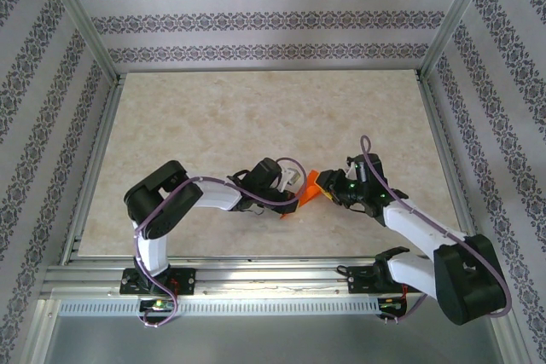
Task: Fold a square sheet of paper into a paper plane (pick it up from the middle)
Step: Fold the wing for the fifth time at the center of the table.
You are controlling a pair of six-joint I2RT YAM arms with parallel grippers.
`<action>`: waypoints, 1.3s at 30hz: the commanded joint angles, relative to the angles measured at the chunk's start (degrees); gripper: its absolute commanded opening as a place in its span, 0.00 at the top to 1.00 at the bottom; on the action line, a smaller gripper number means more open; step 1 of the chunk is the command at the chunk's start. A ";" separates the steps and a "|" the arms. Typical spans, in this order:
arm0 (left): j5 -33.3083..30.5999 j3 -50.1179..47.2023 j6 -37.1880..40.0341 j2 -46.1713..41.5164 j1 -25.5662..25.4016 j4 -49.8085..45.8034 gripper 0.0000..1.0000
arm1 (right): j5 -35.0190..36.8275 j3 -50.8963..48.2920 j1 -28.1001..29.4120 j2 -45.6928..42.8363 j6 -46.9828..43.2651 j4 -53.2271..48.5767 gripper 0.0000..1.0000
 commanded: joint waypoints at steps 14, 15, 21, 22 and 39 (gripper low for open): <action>-19.23 -4.97 -16.34 -3.32 -1.08 2.85 1.00 | -4.48 5.45 -0.18 11.22 -3.71 1.66 0.81; -19.27 -4.44 -16.46 -3.09 -1.49 2.85 1.00 | -4.78 5.73 -0.10 11.67 -3.50 2.24 0.82; -14.60 -3.19 -19.40 0.93 -1.74 7.11 1.00 | -4.61 6.52 1.34 12.72 -3.08 5.37 0.90; -14.55 -3.13 -19.61 1.12 -1.74 6.83 1.00 | -4.29 6.70 1.94 12.92 -3.04 5.97 0.91; -12.17 -6.06 -24.47 0.40 -1.13 6.87 1.00 | -6.53 9.79 3.63 29.32 0.86 22.27 0.99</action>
